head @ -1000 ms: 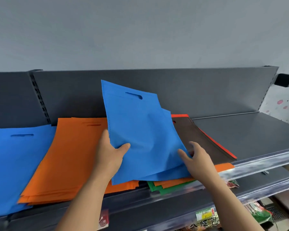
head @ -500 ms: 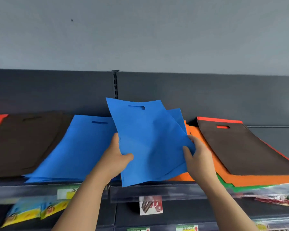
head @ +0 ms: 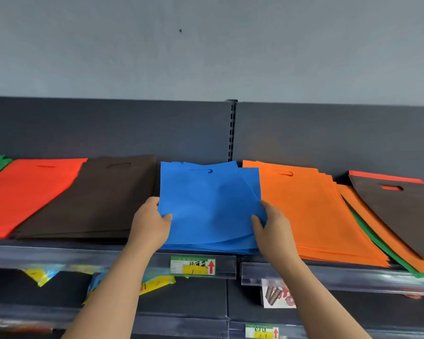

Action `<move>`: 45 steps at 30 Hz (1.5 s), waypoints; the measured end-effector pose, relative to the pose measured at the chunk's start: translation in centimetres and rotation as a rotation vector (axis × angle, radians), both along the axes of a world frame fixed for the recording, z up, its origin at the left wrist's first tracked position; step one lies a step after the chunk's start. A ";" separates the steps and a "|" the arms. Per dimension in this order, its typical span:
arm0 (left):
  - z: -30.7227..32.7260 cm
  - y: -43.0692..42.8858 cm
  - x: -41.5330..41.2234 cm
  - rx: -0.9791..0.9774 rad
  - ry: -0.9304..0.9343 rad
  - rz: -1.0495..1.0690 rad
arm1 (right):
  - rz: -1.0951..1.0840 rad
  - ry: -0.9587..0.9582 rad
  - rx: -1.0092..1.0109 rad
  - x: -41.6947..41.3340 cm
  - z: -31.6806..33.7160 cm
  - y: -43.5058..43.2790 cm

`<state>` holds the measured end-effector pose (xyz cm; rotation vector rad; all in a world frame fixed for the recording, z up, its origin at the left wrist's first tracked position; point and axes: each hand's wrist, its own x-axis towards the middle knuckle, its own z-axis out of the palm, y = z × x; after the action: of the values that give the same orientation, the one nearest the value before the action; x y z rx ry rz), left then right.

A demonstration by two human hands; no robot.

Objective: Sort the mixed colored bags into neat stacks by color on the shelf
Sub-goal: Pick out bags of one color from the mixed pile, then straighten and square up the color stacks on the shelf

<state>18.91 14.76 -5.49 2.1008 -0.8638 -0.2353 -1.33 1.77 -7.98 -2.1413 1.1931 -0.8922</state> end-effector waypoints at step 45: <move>-3.4 -27.7 -36.7 0.120 0.046 -0.506 | -0.436 0.634 -0.105 -38.3 -3.4 -20.9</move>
<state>-17.77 -12.93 -8.90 1.9418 -1.3731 -0.6107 -39.65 -19.10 -11.40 -2.3759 2.0184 -0.4381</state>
